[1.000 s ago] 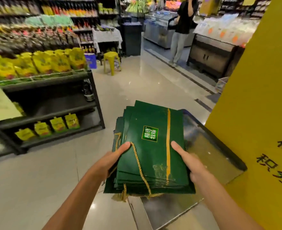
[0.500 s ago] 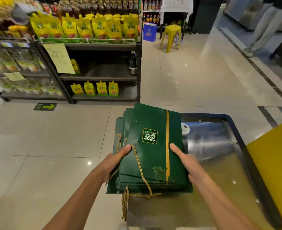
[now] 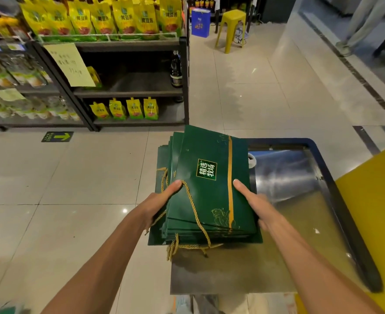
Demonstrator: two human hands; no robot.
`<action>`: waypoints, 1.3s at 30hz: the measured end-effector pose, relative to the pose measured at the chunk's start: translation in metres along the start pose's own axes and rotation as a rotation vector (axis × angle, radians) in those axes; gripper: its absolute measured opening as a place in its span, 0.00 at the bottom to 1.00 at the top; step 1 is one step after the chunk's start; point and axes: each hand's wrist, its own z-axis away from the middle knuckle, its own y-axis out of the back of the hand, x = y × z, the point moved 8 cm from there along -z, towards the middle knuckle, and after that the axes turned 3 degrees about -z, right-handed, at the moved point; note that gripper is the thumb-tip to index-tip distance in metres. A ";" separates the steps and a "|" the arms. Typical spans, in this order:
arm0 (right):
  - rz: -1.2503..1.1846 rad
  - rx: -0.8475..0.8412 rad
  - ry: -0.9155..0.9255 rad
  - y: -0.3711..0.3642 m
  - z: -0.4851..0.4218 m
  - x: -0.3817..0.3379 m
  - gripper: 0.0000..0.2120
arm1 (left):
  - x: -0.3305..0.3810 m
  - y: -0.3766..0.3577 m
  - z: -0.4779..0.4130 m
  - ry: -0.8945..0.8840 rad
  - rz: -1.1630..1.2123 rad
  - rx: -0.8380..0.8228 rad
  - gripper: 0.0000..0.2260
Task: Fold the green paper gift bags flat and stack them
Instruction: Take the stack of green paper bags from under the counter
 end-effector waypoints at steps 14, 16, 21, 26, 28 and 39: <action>0.511 0.257 0.294 0.008 0.016 -0.049 0.21 | 0.041 0.001 0.022 -0.122 -0.128 0.096 0.50; 0.687 0.289 0.358 0.001 0.022 -0.059 0.18 | 0.062 0.004 0.033 -0.257 -0.223 0.192 0.41; 0.956 0.360 0.523 -0.009 0.039 -0.077 0.19 | 0.109 0.013 0.061 -0.525 -0.646 0.421 0.36; 1.237 0.359 0.546 -0.015 0.061 -0.087 0.21 | 0.146 -0.005 0.091 -0.796 -1.030 0.578 0.24; 1.337 0.334 0.571 -0.020 0.067 -0.087 0.20 | 0.154 -0.020 0.100 -0.864 -1.124 0.583 0.22; 1.553 0.338 0.641 0.022 0.078 -0.091 0.19 | 0.156 -0.141 0.101 -0.990 -1.565 0.441 0.16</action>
